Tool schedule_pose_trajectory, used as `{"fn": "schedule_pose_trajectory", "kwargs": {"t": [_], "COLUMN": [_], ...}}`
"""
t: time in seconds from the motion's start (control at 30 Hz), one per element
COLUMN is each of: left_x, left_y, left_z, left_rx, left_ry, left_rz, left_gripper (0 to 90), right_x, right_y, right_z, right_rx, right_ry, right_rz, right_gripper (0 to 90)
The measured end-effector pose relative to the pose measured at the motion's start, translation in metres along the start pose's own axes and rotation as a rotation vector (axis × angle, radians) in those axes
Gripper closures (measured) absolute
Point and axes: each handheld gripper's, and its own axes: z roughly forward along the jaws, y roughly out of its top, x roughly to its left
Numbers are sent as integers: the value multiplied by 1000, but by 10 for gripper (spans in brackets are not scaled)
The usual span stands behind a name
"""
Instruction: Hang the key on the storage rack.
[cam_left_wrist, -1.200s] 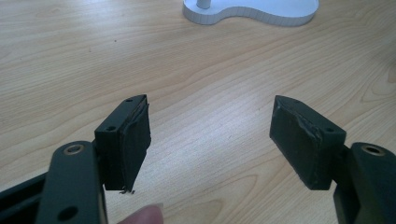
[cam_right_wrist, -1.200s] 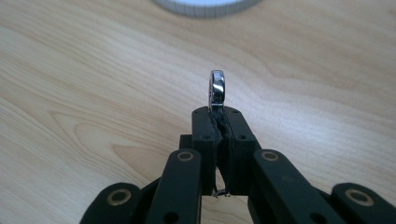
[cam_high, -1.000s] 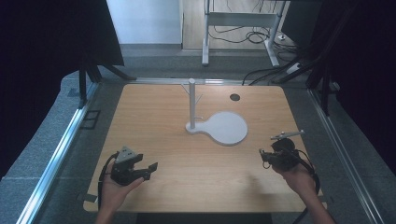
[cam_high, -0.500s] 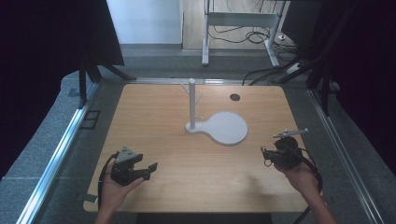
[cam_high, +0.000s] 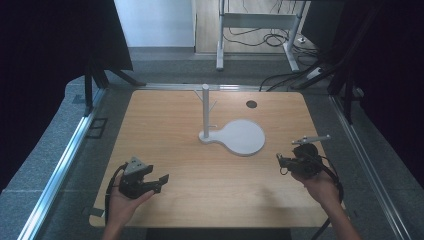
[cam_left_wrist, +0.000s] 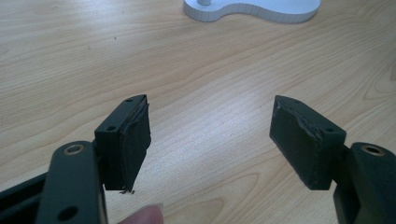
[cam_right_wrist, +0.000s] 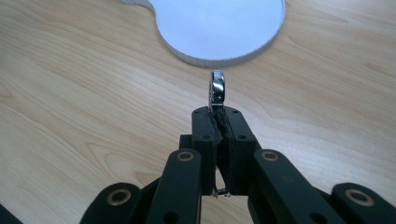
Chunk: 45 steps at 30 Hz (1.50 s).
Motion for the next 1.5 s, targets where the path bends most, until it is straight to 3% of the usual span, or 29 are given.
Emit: {"fn": "schedule_pose_trajectory", "kwargs": {"t": [0.63,1.33,1.5], "left_x": [1,1,2], "left_y": [0,-1,-1], "left_z": [-2,0,0], "left_rx": [-1,7,8], "left_ry": [1,-2,-4], "left_rz": [-2,1,0], "left_gripper": [294,294,294], "right_x": [18,40,42], "right_y": [36,66,72], "right_z": [11,31,39], "right_rx": [-70,-98,-109], "right_ry": [62,106,152], "right_rz": [-50,-99,-91], "right_gripper": [851,850,850]}}
